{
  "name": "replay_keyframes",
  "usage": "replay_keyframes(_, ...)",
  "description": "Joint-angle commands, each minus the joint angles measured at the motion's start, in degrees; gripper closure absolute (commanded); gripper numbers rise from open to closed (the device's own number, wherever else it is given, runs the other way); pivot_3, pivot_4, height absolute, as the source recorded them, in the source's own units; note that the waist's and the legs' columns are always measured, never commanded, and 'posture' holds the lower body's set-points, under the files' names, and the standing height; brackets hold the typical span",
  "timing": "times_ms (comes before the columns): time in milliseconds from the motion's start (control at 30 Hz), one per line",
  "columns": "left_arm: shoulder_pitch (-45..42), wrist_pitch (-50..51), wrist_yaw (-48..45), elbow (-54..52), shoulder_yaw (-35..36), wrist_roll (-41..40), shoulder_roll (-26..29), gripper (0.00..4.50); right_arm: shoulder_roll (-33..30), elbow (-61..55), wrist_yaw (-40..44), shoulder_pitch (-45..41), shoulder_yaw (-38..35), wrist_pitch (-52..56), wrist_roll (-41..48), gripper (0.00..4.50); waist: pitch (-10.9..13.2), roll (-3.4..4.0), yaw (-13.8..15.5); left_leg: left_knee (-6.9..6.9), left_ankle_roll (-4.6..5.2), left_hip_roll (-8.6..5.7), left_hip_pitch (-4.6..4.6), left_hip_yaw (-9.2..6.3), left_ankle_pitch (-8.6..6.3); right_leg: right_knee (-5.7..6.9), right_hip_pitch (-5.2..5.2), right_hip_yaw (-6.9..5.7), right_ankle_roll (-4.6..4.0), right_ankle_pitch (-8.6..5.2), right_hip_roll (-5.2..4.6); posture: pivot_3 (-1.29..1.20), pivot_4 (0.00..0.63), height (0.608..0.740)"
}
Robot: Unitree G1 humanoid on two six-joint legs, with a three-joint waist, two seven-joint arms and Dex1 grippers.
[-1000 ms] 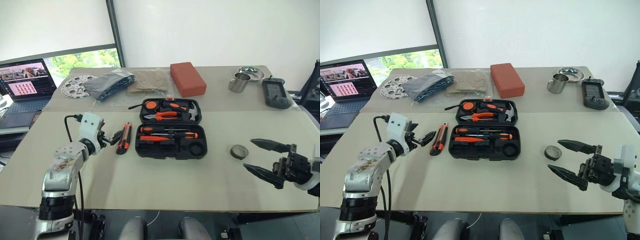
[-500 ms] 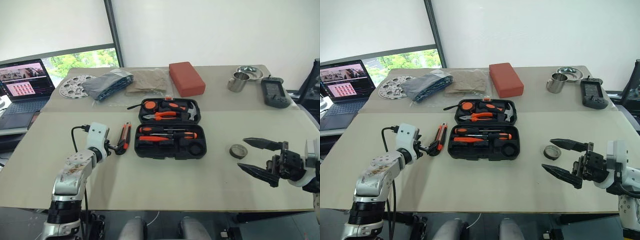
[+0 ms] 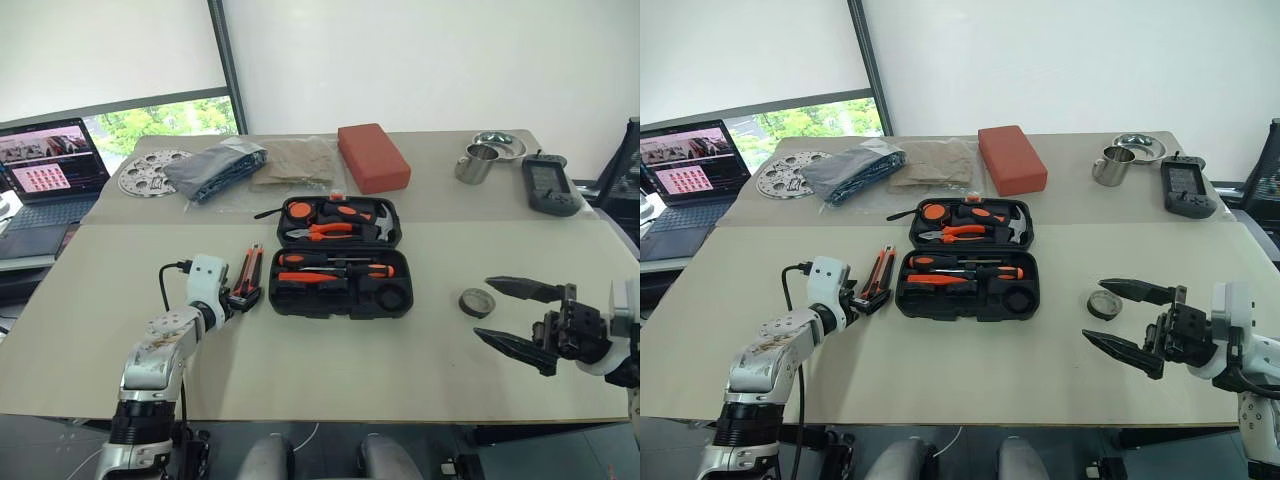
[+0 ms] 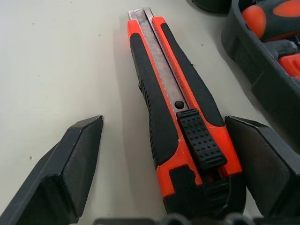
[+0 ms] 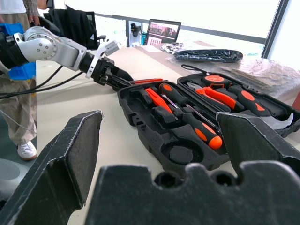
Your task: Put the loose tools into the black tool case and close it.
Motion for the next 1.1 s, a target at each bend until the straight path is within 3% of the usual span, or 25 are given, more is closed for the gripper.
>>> replay_keyframes(33, 0.63, -1.19, 0.15, 0.13, -0.08, 0.07, 0.39, 0.08, -0.60, -1.86, -0.26, -0.08, -1.45, 0.15, 1.52, 0.00, 0.00, 0.00, -0.01, 0.00, 0.00, 0.00, 0.00, 0.00, 0.00, 0.00, 0.00, 0.01, 0.00, 0.00, 0.00, 0.00, 0.150, 0.707)
replay_keyframes(433, 2.01, -1.86, 1.26, -0.64, 1.02, -0.76, 0.05, 0.08, -0.42, -1.83, -0.21, 0.20, -1.40, 0.09, 1.60, 0.00, 0.00, 0.00, -0.10, -0.06, 0.00, 0.01, -0.01, -0.01, 0.00, -0.02, 0.00, 0.04, 0.03, -0.02, 0.00, 0.00, 0.150, 0.707)
replay_keyframes(467, 2.08, -2.01, 1.26, -0.71, 1.02, -0.87, 0.03, 0.60, -0.44, -1.79, -0.17, 0.21, -1.42, 0.09, 1.61, 0.00, 0.00, 0.00, -0.12, -0.07, 0.00, 0.01, -0.01, -0.01, 0.00, -0.02, 0.01, 0.05, 0.05, -0.03, 0.00, 0.00, 0.150, 0.707)
replay_keyframes(667, 2.34, -2.75, 2.33, -1.04, 1.36, -0.78, -0.18, 2.66, -0.47, -1.12, 0.32, 0.10, -1.39, -0.08, 1.55, 0.00, 0.00, 0.00, 0.03, -0.09, 0.00, 0.00, 0.00, -0.01, 0.00, -0.06, 0.01, 0.05, 0.13, -0.08, -0.02, 0.00, 0.150, 0.707)
replay_keyframes(800, 1.78, -6.97, 2.32, -1.34, 2.96, -1.14, -0.02, 2.72, -0.51, -0.82, 0.55, 0.03, -1.39, -0.16, 1.46, 0.00, 0.02, -0.03, -0.02, -0.10, 0.00, 0.01, -0.01, -0.01, 0.00, -0.11, 0.01, 0.05, 0.13, -0.07, -0.02, 0.00, 0.150, 0.707)
replay_keyframes(967, -1.48, -17.50, -7.17, -1.33, 4.98, -5.82, 2.53, 2.72, -0.68, -0.71, 0.58, -0.10, -1.44, 0.07, 1.55, 0.00, 0.04, -0.06, 0.08, -0.13, -0.01, 0.02, -0.04, 0.00, 0.00, -0.22, -0.03, -0.01, 0.03, -0.02, -0.02, 0.00, 0.150, 0.707)
replay_keyframes(1100, -3.07, -22.10, -27.65, -2.64, 1.52, -12.30, 9.53, 2.72, -0.91, -0.25, 0.76, -0.57, -1.26, 0.26, 1.57, 0.00, -0.04, 0.07, 0.07, -0.23, -0.02, 0.02, -0.08, 0.10, 0.01, -0.45, -0.02, -0.06, -0.13, 0.08, -0.02, 0.00, 0.150, 0.707)
